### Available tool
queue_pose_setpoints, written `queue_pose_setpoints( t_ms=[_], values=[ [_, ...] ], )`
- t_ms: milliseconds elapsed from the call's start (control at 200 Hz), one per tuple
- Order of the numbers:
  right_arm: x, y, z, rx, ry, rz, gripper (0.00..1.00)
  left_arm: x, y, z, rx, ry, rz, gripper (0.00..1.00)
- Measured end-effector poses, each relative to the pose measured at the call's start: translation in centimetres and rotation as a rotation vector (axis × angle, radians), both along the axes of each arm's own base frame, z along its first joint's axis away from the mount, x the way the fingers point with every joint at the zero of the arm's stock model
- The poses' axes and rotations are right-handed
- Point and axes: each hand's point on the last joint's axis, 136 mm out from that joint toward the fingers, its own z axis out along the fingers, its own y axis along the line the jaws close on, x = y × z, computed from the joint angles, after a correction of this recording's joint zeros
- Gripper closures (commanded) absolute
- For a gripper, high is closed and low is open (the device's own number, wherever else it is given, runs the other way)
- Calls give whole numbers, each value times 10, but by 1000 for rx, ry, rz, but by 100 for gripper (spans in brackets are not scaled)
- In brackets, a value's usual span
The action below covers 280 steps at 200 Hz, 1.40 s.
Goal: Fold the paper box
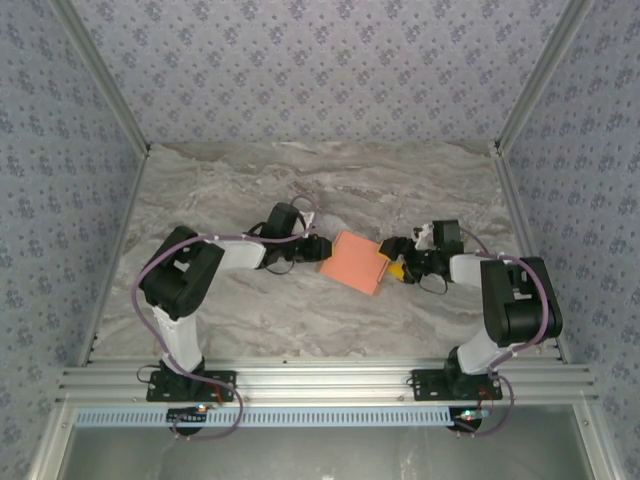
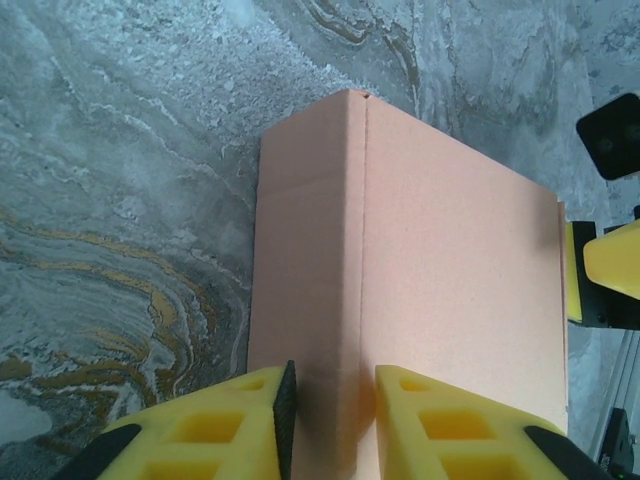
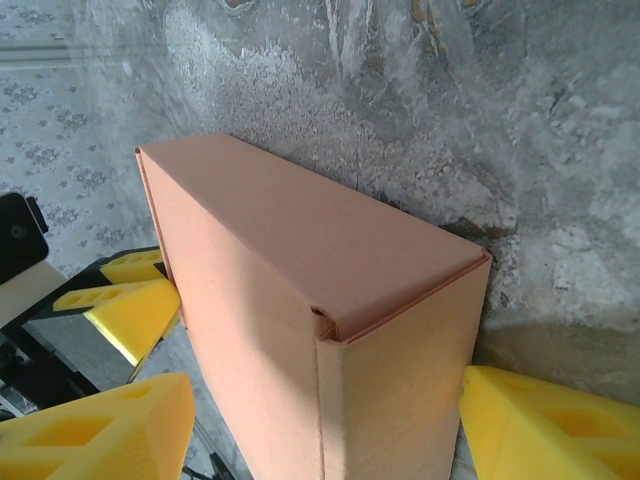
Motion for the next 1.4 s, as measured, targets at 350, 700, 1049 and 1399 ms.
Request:
queue_pose_setpoints(
  t_ms=[350,700,1049,1399],
  values=[
    [1,5,1,15,6,-4,27,8,10,-1,-49,5,58,79],
    [-1,14,0,21,9,17,29,10,11,-1,-55,5,67,79],
    [6,30,-1,55,19,18,57,13,16,-1,-56,0,84,70],
    [2,32,11,82,40,15,65,7,30,28,-52,-89,114,40]
  ],
)
